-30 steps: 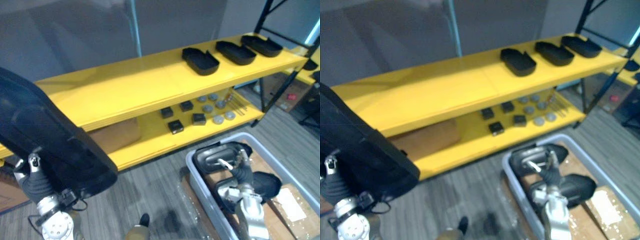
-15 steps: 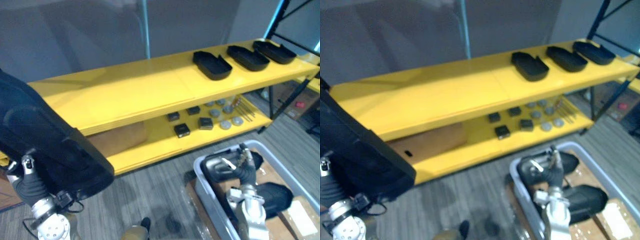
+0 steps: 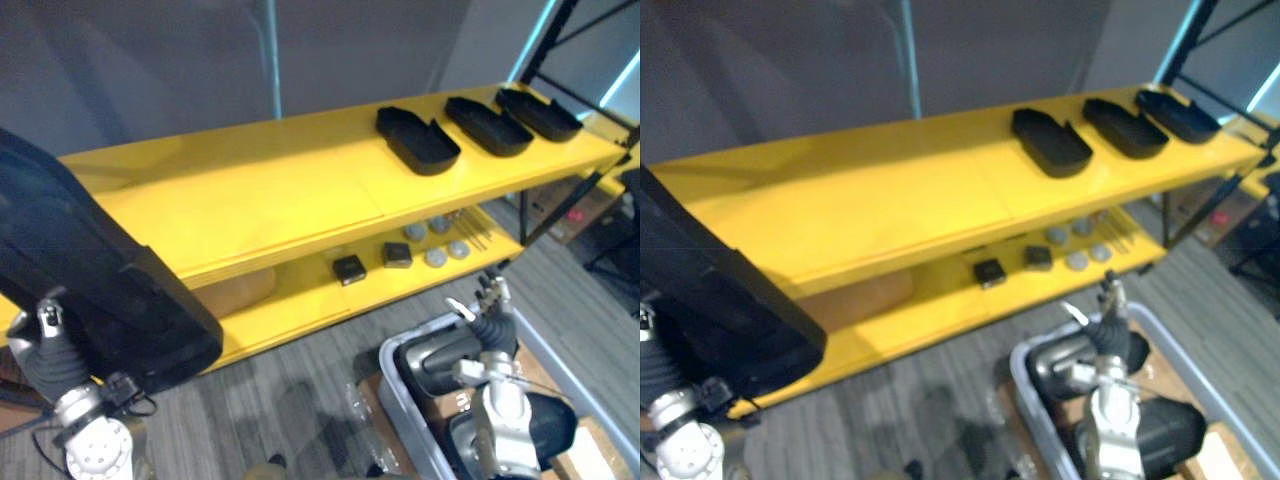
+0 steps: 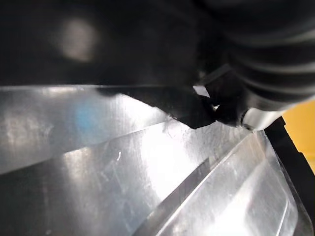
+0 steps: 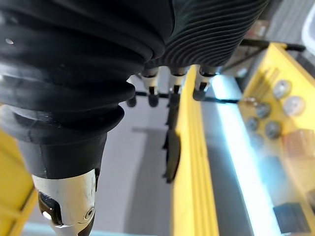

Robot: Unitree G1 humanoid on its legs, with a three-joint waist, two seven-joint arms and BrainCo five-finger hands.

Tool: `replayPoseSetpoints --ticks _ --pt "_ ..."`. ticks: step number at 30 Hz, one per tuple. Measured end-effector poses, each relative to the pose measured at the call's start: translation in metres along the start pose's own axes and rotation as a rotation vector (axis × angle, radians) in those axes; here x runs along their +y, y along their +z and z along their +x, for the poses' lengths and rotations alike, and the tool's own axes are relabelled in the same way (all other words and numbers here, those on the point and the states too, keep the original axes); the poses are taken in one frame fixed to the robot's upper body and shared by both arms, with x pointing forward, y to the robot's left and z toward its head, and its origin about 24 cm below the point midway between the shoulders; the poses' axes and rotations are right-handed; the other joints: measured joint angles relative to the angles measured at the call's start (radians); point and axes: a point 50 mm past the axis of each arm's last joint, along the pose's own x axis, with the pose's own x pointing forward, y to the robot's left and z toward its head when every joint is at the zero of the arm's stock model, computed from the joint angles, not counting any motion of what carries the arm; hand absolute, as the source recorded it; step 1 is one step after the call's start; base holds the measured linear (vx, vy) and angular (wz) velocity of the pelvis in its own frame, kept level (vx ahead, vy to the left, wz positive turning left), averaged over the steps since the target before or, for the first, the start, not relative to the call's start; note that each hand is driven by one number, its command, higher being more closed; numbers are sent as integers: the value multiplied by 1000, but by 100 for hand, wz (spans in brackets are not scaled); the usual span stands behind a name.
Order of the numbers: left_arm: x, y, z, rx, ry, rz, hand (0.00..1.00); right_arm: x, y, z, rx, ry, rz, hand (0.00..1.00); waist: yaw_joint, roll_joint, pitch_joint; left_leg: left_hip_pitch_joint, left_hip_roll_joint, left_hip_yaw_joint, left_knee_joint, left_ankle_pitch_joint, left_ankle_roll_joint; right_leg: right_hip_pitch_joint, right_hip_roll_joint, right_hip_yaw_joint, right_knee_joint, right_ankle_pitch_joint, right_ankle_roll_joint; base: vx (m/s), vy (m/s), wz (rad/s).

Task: Walk over and take plastic housings, then place them on the shelf

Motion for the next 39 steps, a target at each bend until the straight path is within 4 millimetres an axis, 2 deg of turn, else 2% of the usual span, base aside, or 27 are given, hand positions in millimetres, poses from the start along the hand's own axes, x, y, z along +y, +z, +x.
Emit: replayPoseSetpoints --ticks 6,11,14,17,20,23,24,25,27,28,29,31,34,39 --pt "-7 4 1 -18 -19 -24 100 4 1 0 -4 64 37 0 -15 1 -3 15 10 39 -11 -3 -4 11 11 8 -27 11 -9 31 -28 -9" --pt "-10 4 2 -30 -33 -4 100 39 22 1 -103 266 72 0 -12 -15 -13 19 1 41 -15 -2 -3 26 6 2 -51 23 -5 -1 20 2" --pt "-14 4 1 -27 -39 -3 100 64 32 6 -152 377 111 0 0 -20 -31 18 0 31 -14 -2 -3 34 7 -4 -59 23 -5 1 -8 10" --pt "-11 3 0 -28 -9 31 100 86 43 12 -196 459 138 0 16 -10 -36 13 -6 -5 -17 5 0 47 4 -35 -63 23 -5 -14 -17 26" --pt "-9 1 1 -9 12 48 100 98 41 15 -185 502 144 0 31 -4 -38 11 -16 -47 -20 16 1 75 -1 -86 -71 23 -5 8 -12 52" --pt "7 -1 -3 18 51 106 100 110 35 14 -150 538 164 0 61 2 -47 -6 -34 -123 -49 50 1 92 -9 -163 -77 21 -6 8 -1 76" --pt "14 0 -4 23 62 129 100 112 31 14 -134 541 163 0 65 3 -52 -20 -36 -129 -67 62 1 99 -16 -202 -77 18 -4 10 19 89" --pt "17 0 -4 24 60 139 100 113 31 13 -128 536 166 0 65 1 -54 -33 -27 -91 -72 46 17 102 -22 -228 -78 16 -2 4 12 110" --pt "20 1 -3 21 20 147 100 108 28 15 -121 490 133 0 52 5 -54 -82 38 141 -41 55 15 117 -36 -327 -67 16 -1 3 57 147" --pt "18 2 -3 15 -13 144 100 100 27 18 -116 456 104 0 54 20 -57 -105 66 221 -24 96 9 120 -42 -360 -51 16 -1 27 151 138" --pt "17 2 -3 13 -28 143 100 97 25 18 -112 443 96 0 55 26 -57 -106 65 217 -30 119 -4 125 -47 -367 -43 15 0 49 206 109" --pt "16 3 -2 5 -57 139 100 94 17 19 -79 405 90 0 61 22 -55 -98 24 185 -56 148 10 128 -84 -366 -4 15 -1 59 233 68" --pt "15 6 3 -12 -89 141 100 99 13 18 -63 402 108 0 60 2 -52 -73 1 203 -65 147 15 129 -115 -349 18 13 -3 41 142 -3" --pt "7 -1 0 20 -133 105 100 96 15 19 -77 394 115 0 54 -5 -50 -40 4 254 -77 143 20 98 -122 -262 28 11 -7 -27 31 -47"
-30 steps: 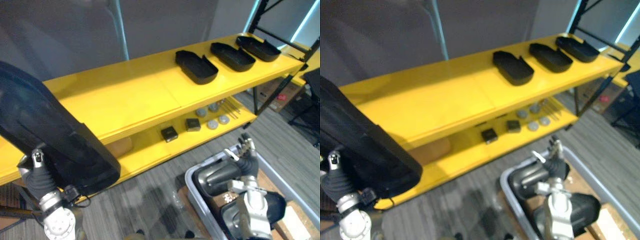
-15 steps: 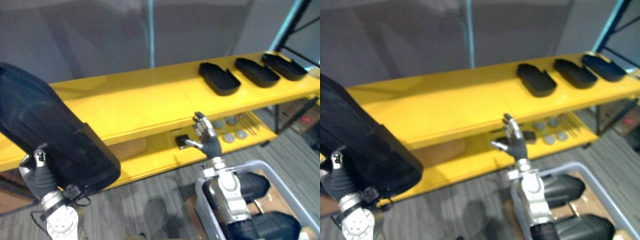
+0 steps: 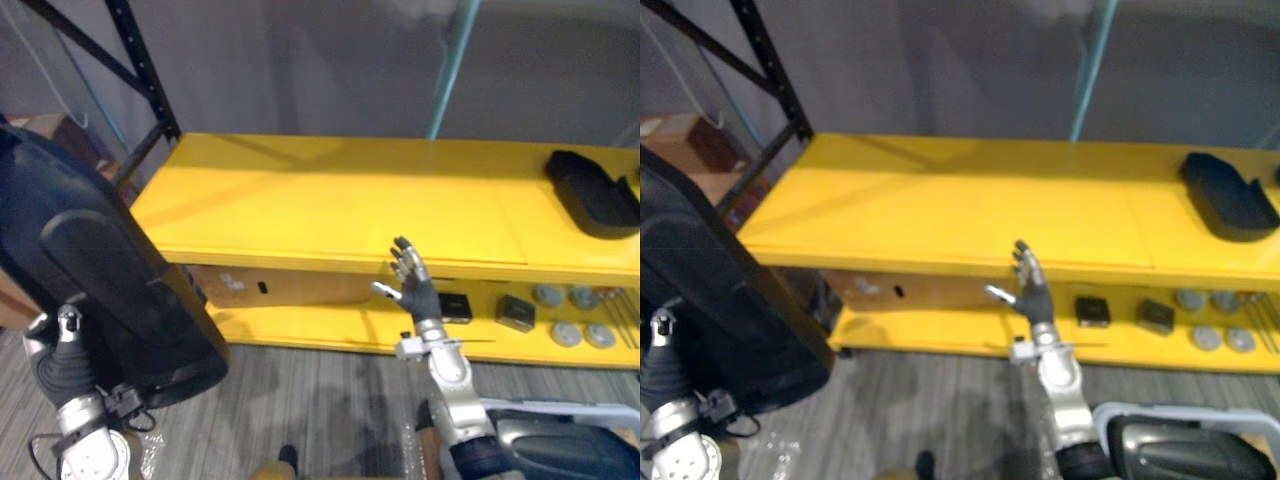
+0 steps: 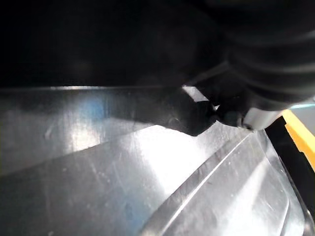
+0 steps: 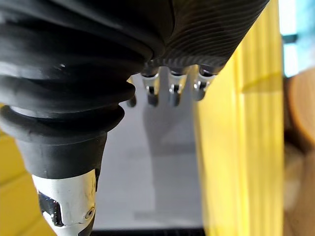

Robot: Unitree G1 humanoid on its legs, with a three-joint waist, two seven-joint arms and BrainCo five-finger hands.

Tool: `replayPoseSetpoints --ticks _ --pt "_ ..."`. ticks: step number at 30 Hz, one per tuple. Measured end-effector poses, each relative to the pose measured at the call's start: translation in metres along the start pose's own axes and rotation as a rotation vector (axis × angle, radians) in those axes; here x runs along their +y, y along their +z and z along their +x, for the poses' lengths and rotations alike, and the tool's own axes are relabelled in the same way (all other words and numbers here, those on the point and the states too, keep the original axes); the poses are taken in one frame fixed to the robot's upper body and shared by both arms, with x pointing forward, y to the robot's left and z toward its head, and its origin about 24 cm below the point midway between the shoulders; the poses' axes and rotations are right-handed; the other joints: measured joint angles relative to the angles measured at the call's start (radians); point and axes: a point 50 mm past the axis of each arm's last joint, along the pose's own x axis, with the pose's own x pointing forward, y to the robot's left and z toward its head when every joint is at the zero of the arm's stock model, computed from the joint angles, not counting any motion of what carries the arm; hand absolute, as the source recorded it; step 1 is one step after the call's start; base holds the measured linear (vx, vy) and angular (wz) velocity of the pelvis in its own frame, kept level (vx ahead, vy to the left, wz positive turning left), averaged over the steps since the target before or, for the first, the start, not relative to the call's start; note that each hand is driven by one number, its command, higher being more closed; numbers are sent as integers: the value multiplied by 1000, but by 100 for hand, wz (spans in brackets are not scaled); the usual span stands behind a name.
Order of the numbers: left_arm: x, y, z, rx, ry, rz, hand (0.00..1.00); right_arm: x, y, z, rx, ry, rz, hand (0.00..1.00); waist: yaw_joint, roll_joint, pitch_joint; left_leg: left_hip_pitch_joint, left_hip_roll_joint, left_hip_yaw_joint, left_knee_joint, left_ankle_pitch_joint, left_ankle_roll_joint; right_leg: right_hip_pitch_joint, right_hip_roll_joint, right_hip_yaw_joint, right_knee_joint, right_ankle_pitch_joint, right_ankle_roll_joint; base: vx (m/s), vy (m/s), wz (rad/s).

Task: Walk over and take plastic housings, then place them on the shelf

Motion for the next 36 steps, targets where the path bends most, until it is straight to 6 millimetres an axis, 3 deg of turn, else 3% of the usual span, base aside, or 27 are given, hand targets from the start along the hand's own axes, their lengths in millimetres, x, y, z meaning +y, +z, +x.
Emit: replayPoseSetpoints --ticks 4,9,11,13,14,15,16,17,18,20,22,24,25,26,27,29,31,34,36 --pt "0 -5 -7 34 31 -16 100 5 0 -1 1 50 4 0 -3 -5 11 5 0 21 46 -32 -13 -23 0 103 -23 -20 13 -50 -26 -56" --pt "-8 -5 -7 34 1 -26 100 6 -1 -6 9 40 7 0 -24 -12 23 4 -5 11 35 -36 -18 -44 -8 121 -15 -53 50 -61 -16 -10" --pt "-12 -3 -2 8 -22 -20 100 0 1 -8 -3 -7 11 0 -28 -19 29 -1 -14 6 42 -40 -11 -66 -31 124 42 -88 33 12 20 11" --pt "-22 3 8 -43 -53 -40 100 -18 1 -16 -2 -143 3 0 -49 -36 43 -22 -48 -52 89 -82 13 -76 -73 102 150 -120 -10 83 53 36" --pt "-23 3 9 -46 -54 -47 100 -25 1 -18 1 -181 -5 0 -54 -31 48 -21 -50 -62 98 -91 15 -93 -86 103 213 -115 -21 49 128 43" --pt "-27 3 12 -45 -66 -53 100 -37 -2 -27 14 -264 -15 0 -65 -18 55 -10 -54 -79 113 -97 24 -156 -116 127 372 -83 -71 -7 242 47" --pt "-29 4 14 -54 -89 -46 100 -48 -4 -37 21 -353 -14 0 -77 -12 58 10 -54 -98 110 -104 38 -220 -131 196 516 -14 -153 -33 250 42" --pt "-29 4 14 -56 -93 -43 100 -50 -4 -39 20 -371 -14 0 -80 -13 59 15 -53 -101 109 -105 41 -233 -132 211 538 5 -158 -14 256 25" --pt "-29 5 15 -55 -101 -34 100 -58 -3 -43 13 -421 -20 0 -84 -6 69 39 -44 -107 106 -115 57 -268 -126 273 606 78 -149 1 189 22" --pt "-28 5 17 -58 -105 -26 100 -65 -1 -46 -6 -460 -40 0 -94 -1 72 52 -28 -132 109 -130 75 -282 -66 349 635 -18 -79 -10 146 36" --pt "-29 4 18 -54 -107 -27 100 -77 10 -50 -55 -506 -57 0 -103 4 75 55 -7 -175 107 -138 76 -283 49 389 532 -126 -26 -69 -1 54" --pt "-28 2 17 -33 -104 -21 100 -84 21 -51 -109 -532 -53 0 -102 3 74 58 -2 -183 107 -140 71 -280 117 404 400 -142 -11 87 -37 37" --pt "-27 0 17 -24 -102 -17 100 -86 24 -51 -127 -540 -51 0 -101 0 73 60 -6 -182 108 -142 70 -279 128 403 353 -135 -11 185 -51 22" --pt "-27 -1 16 -13 -100 -13 100 -89 30 -51 -153 -546 -45 0 -97 -12 73 73 -21 -181 109 -148 60 -268 137 398 256 -65 -30 174 -91 7" --pt "-27 -2 16 -8 -98 -15 100 -92 32 -51 -163 -546 -37 0 -95 -27 69 81 -38 -179 111 -160 44 -260 133 385 208 -35 -33 211 -129 -9" --pt "-32 -2 14 0 -107 -35 100 -98 39 -45 -189 -523 -47 0 -80 4 65 82 -23 -162 112 -186 31 -189 154 382 58 -22 -18 154 -128 -29" --pt "-37 -3 11 9 -119 -53 100 -99 41 -43 -199 -514 -45 0 -82 31 63 75 0 -141 109 -195 23 -164 188 391 -37 34 -28 91 -82 -35" --pt "-42 -3 9 13 -121 -69 100 -99 42 -42 -206 -515 -34 0 -86 29 64 85 12 -104 109 -205 16 -142 205 417 -104 66 -34 60 -37 -40" --pt "-44 -3 9 13 -129 -73 100 -102 43 -44 -208 -528 -35 0 -104 27 64 90 11 -90 109 -211 17 -133 207 432 -127 77 -31 43 9 -20"
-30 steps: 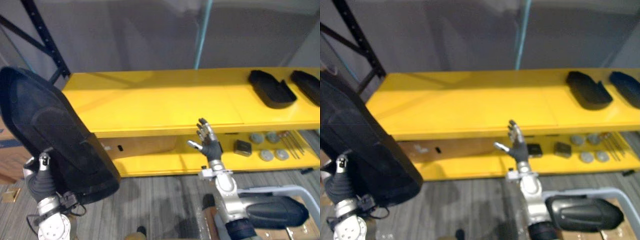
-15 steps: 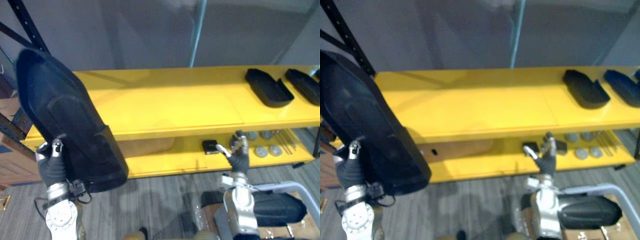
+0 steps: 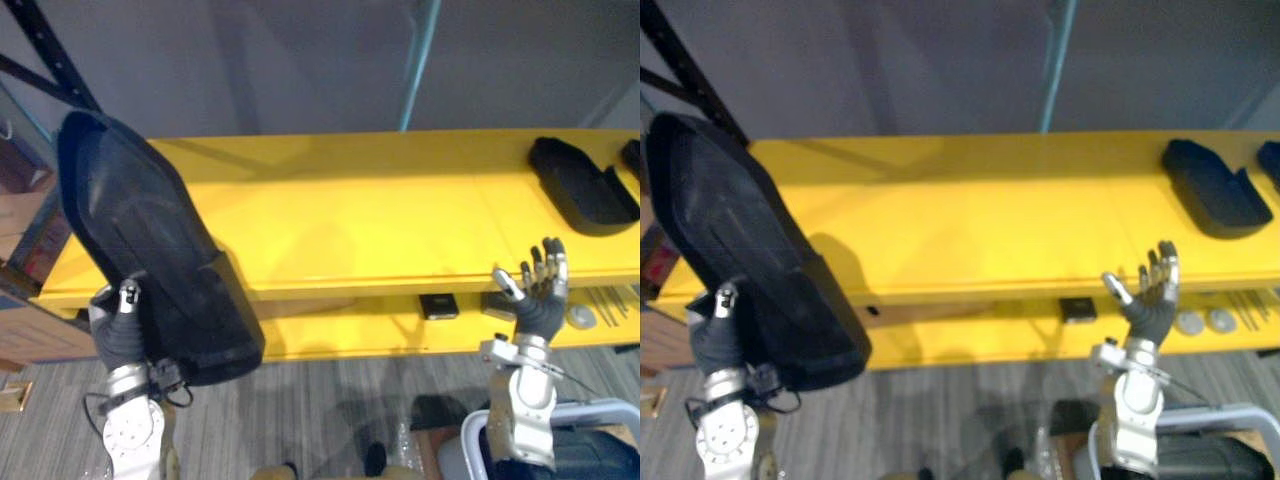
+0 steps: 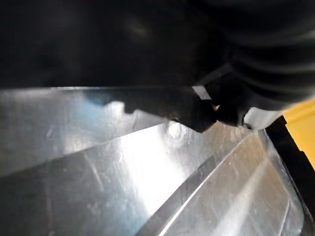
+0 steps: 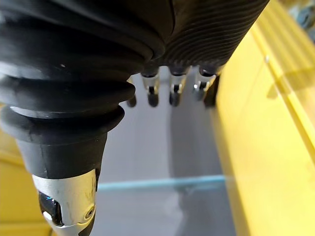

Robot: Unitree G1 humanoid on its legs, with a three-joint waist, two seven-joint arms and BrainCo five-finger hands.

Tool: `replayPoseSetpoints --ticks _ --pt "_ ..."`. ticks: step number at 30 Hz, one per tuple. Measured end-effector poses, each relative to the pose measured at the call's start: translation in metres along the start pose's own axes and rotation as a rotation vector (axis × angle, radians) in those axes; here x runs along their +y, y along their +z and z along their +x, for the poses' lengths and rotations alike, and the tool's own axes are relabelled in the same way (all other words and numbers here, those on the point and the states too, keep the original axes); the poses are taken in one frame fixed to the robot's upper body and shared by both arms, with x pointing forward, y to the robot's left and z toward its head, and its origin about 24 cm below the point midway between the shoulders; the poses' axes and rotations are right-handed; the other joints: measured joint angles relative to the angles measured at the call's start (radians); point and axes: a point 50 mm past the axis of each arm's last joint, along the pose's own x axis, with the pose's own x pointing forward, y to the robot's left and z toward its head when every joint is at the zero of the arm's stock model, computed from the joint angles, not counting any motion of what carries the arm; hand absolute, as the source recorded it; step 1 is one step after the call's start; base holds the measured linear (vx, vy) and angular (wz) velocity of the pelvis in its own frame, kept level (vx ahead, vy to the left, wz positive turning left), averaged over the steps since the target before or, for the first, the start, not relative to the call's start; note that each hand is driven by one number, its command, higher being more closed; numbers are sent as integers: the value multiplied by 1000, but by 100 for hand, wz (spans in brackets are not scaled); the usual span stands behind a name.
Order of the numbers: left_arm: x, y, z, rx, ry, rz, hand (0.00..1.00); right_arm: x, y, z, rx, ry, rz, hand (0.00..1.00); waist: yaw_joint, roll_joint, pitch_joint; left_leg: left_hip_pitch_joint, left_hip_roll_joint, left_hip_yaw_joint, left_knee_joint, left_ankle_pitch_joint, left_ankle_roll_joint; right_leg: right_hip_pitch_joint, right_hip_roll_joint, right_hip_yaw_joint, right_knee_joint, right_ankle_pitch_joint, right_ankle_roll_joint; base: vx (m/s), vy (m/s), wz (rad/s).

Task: Walk over and take plastic housings, then place them on the shelf

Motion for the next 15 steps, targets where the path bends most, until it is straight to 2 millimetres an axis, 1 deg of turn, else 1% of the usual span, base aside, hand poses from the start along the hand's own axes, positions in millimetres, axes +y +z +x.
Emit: replayPoseSetpoints --ticks 1,3,4,6,8,10,11,12,15 --pt "-2 1 1 -7 -7 9 100 -4 -1 -2 4 -17 -2 0 -9 0 0 2 -3 2 0 -1 1 2 -3 1 -3 2 2 29 28 -11" --pt "-4 2 3 -21 -13 15 100 -8 -2 -6 17 -30 -6 0 -8 -1 0 3 -4 18 0 -3 4 5 -3 3 -16 13 3 3 27 -13" --pt "-3 3 4 -25 -15 19 100 -7 -3 -7 19 -26 -6 0 -7 -1 -1 3 -6 24 0 -3 5 5 -3 4 -27 24 1 -5 16 -20" --pt "-5 4 5 -31 -21 16 100 -7 -1 -8 9 -36 -5 0 -9 -1 -1 4 -9 27 0 -3 5 5 -6 4 -27 25 2 -6 9 -11" --pt "-6 6 8 -45 -24 11 100 -7 5 -7 -19 -62 -10 0 -9 -1 -1 11 -10 33 -3 -3 5 7 -6 9 -27 26 3 -9 -2 -11" --pt "-4 8 10 -58 -26 14 100 -10 20 -5 -91 -96 -39 0 -12 1 -3 20 -10 53 -7 -3 5 4 -3 30 -28 29 3 -17 -18 -22" --pt "-5 9 12 -65 -32 14 100 -13 24 -5 -107 -114 -44 0 -15 2 -3 19 -10 53 -7 -3 5 2 -3 31 -28 30 3 -26 -25 -14" --pt "-5 12 15 -83 -47 18 100 -20 28 -5 -126 -152 -55 0 -21 2 -3 20 -10 57 -9 -4 6 -1 -2 36 -28 32 4 -27 -16 -8" --pt "-3 20 22 -126 -65 26 100 -32 31 -6 -135 -193 -78 0 -32 4 -6 21 -9 94 -12 -4 6 -20 4 70 -28 47 0 -42 -21 -39"
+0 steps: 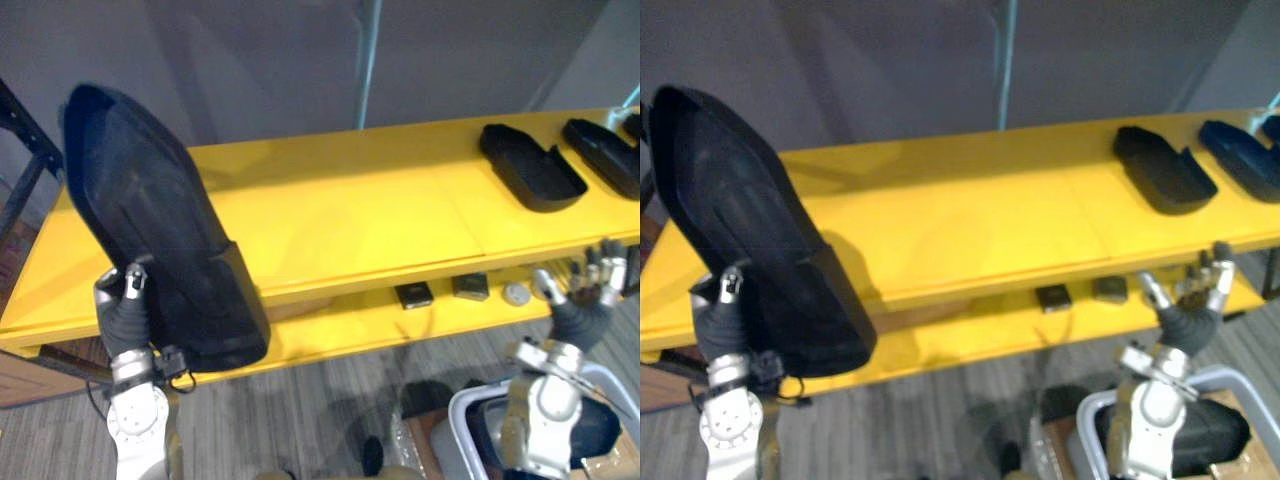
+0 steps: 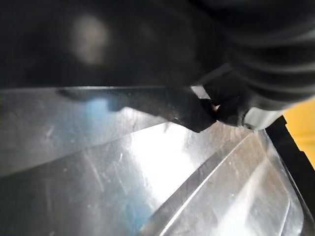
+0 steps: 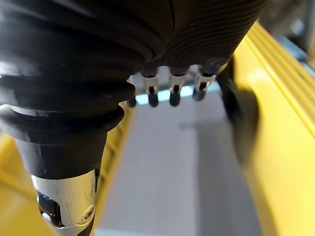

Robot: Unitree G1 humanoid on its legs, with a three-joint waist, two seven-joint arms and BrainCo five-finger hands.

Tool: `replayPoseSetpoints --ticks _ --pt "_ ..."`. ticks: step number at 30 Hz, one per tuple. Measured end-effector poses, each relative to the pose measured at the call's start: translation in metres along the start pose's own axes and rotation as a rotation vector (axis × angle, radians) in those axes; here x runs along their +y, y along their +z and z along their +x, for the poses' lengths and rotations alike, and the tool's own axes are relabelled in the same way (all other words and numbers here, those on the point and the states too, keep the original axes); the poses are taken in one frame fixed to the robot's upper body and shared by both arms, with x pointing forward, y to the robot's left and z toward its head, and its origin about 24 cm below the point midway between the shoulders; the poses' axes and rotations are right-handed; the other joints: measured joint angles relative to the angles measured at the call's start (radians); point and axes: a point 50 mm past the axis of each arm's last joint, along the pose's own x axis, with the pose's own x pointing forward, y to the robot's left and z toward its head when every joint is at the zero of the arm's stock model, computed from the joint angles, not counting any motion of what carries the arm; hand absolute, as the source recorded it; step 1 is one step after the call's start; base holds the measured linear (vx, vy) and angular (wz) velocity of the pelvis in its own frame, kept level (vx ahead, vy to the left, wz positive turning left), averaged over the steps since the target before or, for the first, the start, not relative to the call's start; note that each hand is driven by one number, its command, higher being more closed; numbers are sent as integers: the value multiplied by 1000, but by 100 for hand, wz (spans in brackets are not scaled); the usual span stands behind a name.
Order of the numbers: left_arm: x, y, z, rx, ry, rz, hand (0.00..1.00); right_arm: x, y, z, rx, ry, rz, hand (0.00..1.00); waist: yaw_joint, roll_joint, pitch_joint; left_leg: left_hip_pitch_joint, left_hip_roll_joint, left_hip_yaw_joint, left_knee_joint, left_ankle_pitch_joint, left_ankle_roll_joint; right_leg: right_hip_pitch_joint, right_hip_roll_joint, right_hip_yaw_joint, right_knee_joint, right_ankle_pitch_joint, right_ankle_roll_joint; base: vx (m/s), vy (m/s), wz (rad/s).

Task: Walk over and take plastic housings, then place them on the shelf

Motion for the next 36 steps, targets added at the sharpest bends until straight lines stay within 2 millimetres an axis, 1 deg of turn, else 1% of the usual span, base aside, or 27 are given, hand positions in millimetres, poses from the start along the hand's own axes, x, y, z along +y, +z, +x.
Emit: replayPoseSetpoints --ticks 1,3,4,5,8,10,11,13,14,16,17,18,19,20,23,25,26,29,31,34,36 --pt "0 2 3 -6 -13 -17 100 -4 -1 -2 12 -4 -8 0 -1 4 -4 1 0 15 0 0 0 -7 2 16 0 6 -1 -29 -19 -32" --pt "-4 3 7 -7 -34 -33 100 -10 -3 -7 41 -2 -31 0 -14 10 -8 7 -1 24 0 0 1 -6 3 23 0 10 -1 -24 -23 -23" --pt "-6 3 9 1 -46 -37 100 -12 -5 -9 55 12 -38 0 -16 13 -10 14 0 37 -2 -1 2 -6 8 35 0 13 0 -33 -23 -25" --pt "-8 1 11 28 -62 -38 100 -11 -6 -10 66 34 -38 0 -29 20 -14 16 0 43 -1 -3 3 -7 9 42 -1 16 0 -39 -24 -23" --pt "-15 -5 18 78 -98 -54 100 -9 -10 -13 103 58 -20 0 -34 26 -20 19 0 55 0 -3 4 -10 13 53 -9 23 -3 -64 -15 -17" --pt "-19 -17 30 160 -126 -85 100 -1 -15 -18 152 120 3 0 -36 30 -23 28 3 69 1 -2 3 -10 17 66 -10 27 -5 -58 -25 -20" --pt "-21 -21 33 183 -136 -92 100 1 -17 -19 164 135 6 0 -39 30 -24 30 3 70 1 -2 2 -9 18 66 -10 27 -5 -58 -29 -6" --pt "-28 -40 46 287 -172 -80 100 10 -21 -23 207 198 20 0 -51 34 -27 31 5 77 2 0 -1 -13 21 71 -10 28 -8 -47 -23 -8" --pt "-29 -44 49 310 -174 -73 100 12 -23 -24 218 214 25 0 -53 35 -28 32 6 83 2 0 -1 -15 22 76 -10 30 -9 -25 -15 -23" --pt "-28 -61 64 398 -168 -46 100 18 -28 -31 269 272 49 0 -59 39 -31 31 8 105 1 1 -3 -26 29 98 -10 38 -11 3 -14 -28" --pt "-28 -64 68 419 -167 -34 100 18 -29 -34 286 284 49 0 -64 39 -31 31 7 107 1 1 -3 -27 30 101 -10 41 -12 17 -2 -15" --pt "-24 -70 78 451 -158 -3 100 19 -33 -39 323 313 57 0 -81 39 -31 32 6 111 1 1 -3 -28 34 107 -10 45 -15 4 21 -21" --pt "-19 -75 88 477 -146 36 100 23 -35 -45 351 350 69 0 -90 36 -34 33 8 124 -2 2 -4 -36 31 124 -10 49 -14 2 9 -27" --pt "-16 -77 93 487 -138 59 100 25 -36 -48 362 373 71 0 -96 35 -34 31 11 128 -3 2 -5 -41 31 129 -10 50 -14 -6 5 -26" --pt "-4 -86 113 555 -85 113 100 29 -40 -62 408 443 38 0 -132 33 -35 32 6 151 -5 2 -5 -53 31 156 -10 57 -11 -12 16 -23" --pt "0 -85 125 569 -53 155 100 25 -41 -65 421 436 21 0 -157 31 -34 22 -3 162 -9 3 -5 -72 26 175 -10 65 -6 -33 38 -24" --pt "3 -85 128 571 -36 169 100 25 -40 -64 414 431 15 0 -164 31 -33 14 -5 170 -8 3 -4 -82 24 180 -10 68 -5 -36 30 -20" --pt "2 -81 137 570 1 182 100 22 -40 -64 412 430 -21 0 -180 32 -28 -12 -15 177 -6 6 1 -113 18 195 -10 78 -2 -34 16 -10" --pt "3 -80 142 580 37 191 100 18 -41 -70 434 450 -49 0 -195 38 -10 -20 -19 177 -4 9 4 -122 15 199 -10 81 0 -8 0 -2" --pt "8 -76 147 606 72 217 100 15 -43 -83 485 519 -85 0 -208 55 22 -20 -20 177 -4 10 4 -124 16 202 -8 82 1 -7 -6 -3" --pt "13 -76 147 627 86 233 100 16 -45 -91 513 551 -94 0 -214 63 32 -21 -20 178 -4 10 4 -125 17 204 -7 83 0 -3 -5 -2"
